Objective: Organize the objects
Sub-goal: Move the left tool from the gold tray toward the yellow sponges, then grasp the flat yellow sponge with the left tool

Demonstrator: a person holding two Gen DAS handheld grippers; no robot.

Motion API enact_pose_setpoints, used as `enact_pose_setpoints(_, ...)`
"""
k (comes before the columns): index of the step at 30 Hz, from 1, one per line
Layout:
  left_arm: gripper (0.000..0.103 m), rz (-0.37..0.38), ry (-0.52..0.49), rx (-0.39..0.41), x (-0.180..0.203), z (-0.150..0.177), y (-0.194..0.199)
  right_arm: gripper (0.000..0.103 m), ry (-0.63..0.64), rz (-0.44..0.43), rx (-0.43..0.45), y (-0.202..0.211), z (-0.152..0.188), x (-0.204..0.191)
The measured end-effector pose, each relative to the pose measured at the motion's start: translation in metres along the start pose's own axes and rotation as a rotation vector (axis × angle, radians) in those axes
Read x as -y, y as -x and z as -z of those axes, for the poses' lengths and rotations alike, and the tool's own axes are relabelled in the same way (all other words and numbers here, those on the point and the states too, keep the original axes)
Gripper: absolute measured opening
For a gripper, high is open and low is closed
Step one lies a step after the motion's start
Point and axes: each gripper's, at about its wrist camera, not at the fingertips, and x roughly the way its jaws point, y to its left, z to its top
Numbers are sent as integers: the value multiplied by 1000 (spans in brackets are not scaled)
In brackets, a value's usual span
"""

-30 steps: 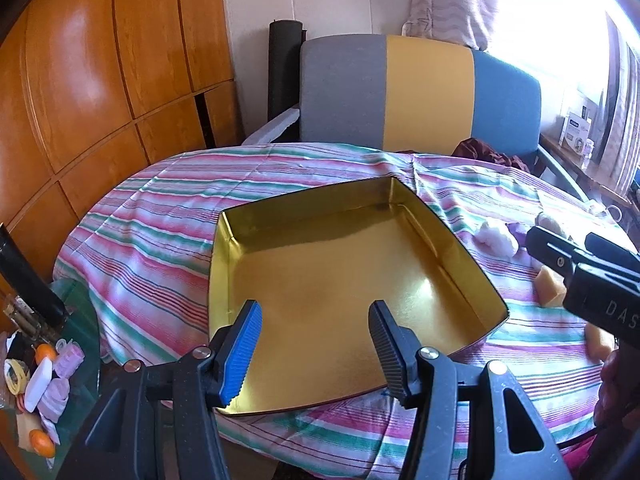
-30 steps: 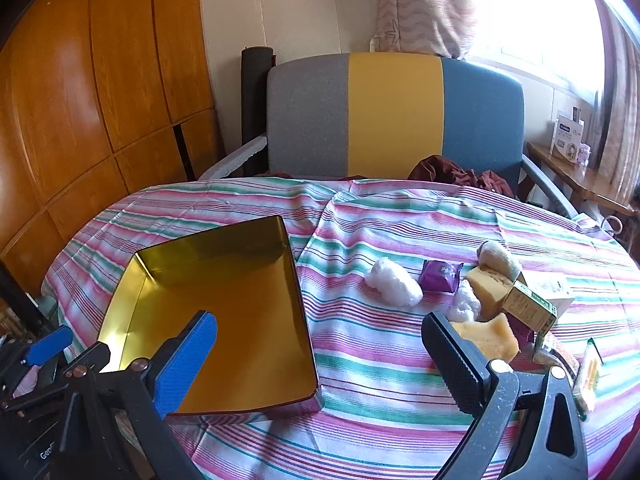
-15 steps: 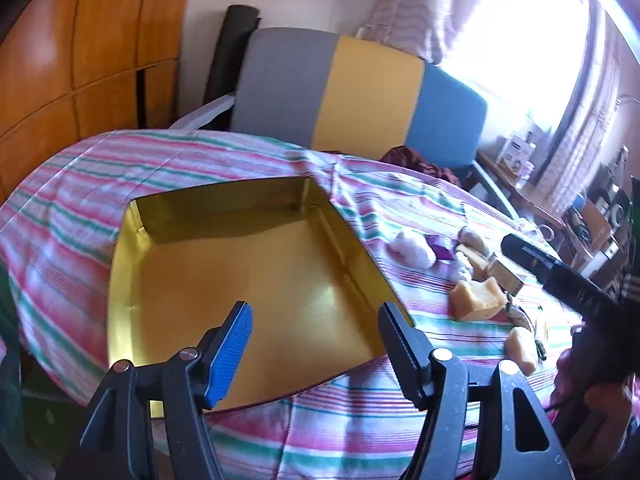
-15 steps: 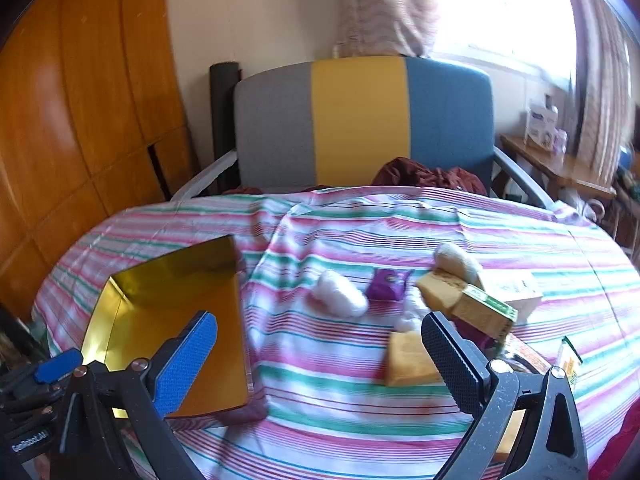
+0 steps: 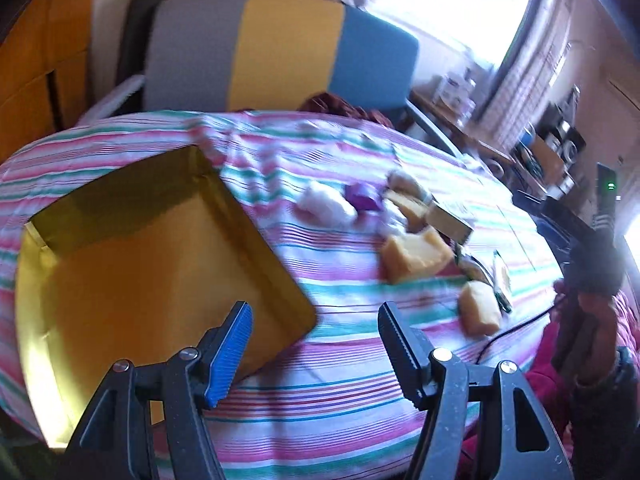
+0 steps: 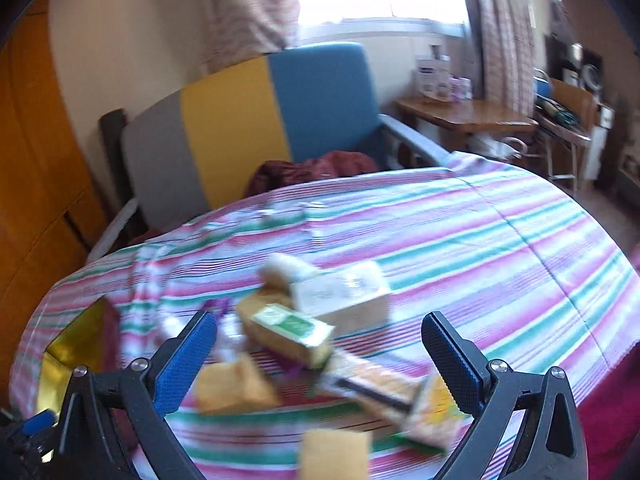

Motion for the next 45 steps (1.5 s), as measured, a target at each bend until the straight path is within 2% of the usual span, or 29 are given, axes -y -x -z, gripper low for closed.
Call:
enact_pose_setpoints(4, 66, 28, -66, -32, 30, -11, -18, 103, -134, -21, -29, -10, 2, 38)
enact_pose_setpoints(10, 66, 93, -170, -92, 67, -22, -66, 103, -275, -67, -59, -15, 3, 62)
enact_pose_setpoints(14, 69, 114, -220, -164, 84, -24, -100, 103, -299, -89, -87, -20, 5, 63)
enact_pose_setpoints(16, 77, 126, -206, -188, 86, -27, -114, 103, -300, -101, -108, -23, 6, 62)
enact_pose_setpoints(18, 86, 129, -206, -170, 91, -31, -120, 103, -295, -105, -120, -26, 6, 61)
enact_pose_setpoints(22, 88, 122, -240, -165, 103, -38, -134, 103, -301, -117, -126, -28, 6, 63)
enact_pose_setpoints(30, 89, 107, -405, -194, 109, -37, -155, 103, -322, -128, -146, -33, 7, 68)
enact_pose_setpoints(32, 84, 92, -423, -188, 110, -36, -161, 103, -328, -127, -146, -33, 7, 70)
enact_pose_setpoints(33, 62, 107, -416, -192, 110, -35, -163, 103, -330, -126, -147, -33, 7, 70)
enact_pose_setpoints(34, 60, 124, -407, -191, 110, -34, -163, 103, -331, -124, -149, -33, 7, 71)
enact_pose_setpoints(37, 54, 152, -403, -162, 108, -26, -152, 103, -328, -120, -156, -35, 7, 71)
enact_pose_setpoints(42, 53, 166, -332, -151, 92, -11, -131, 103, -280, -116, -170, -37, 7, 62)
enact_pose_setpoints(45, 54, 167, -322, -139, 87, -2, -113, 103, -231, -120, -184, -40, 8, 53)
